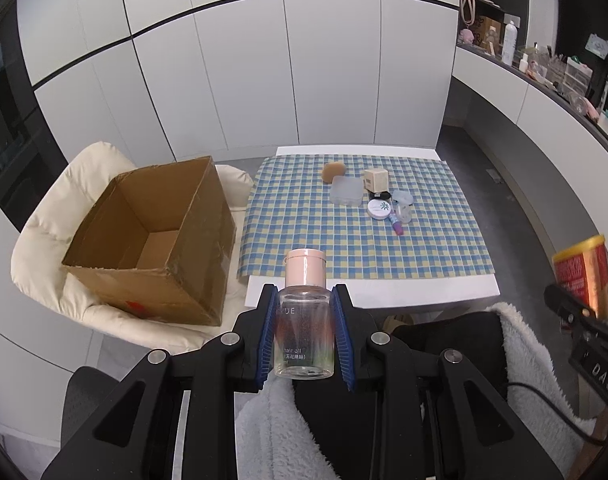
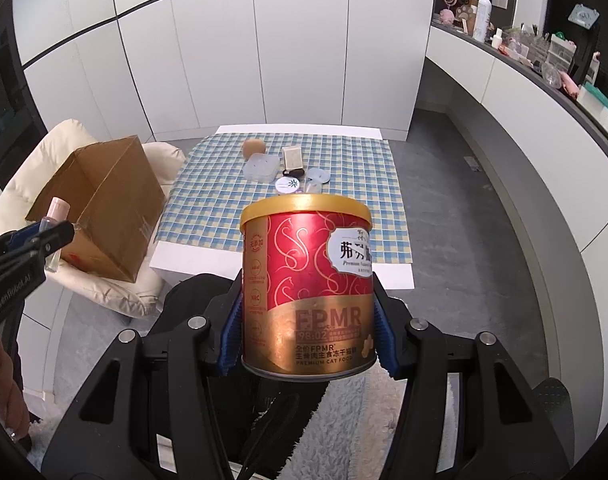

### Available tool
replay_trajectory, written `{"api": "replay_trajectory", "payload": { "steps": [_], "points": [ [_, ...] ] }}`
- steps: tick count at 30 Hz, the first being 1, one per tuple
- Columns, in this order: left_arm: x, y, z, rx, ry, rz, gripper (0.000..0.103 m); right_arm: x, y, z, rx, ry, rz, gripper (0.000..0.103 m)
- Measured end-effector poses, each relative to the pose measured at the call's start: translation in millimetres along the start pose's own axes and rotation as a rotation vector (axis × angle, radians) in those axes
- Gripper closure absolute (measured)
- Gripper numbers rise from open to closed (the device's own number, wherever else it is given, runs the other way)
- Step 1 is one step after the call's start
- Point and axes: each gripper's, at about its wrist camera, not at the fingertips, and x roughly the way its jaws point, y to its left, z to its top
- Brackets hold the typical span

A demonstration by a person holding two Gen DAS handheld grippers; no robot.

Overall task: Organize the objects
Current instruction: 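Lift the bottle with the left gripper while the right gripper lifts the red can, then carry the bottle with the left gripper while the right gripper carries the can over the box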

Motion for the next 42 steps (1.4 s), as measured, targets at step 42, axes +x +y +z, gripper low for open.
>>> {"api": "replay_trajectory", "payload": {
  "steps": [42],
  "points": [
    [-20.2,121.9,-54.1,-0.286,0.056,0.172,0.076,16.8,139.8,0.7,-0.309,0.035,0.208,0.047]
  ]
}}
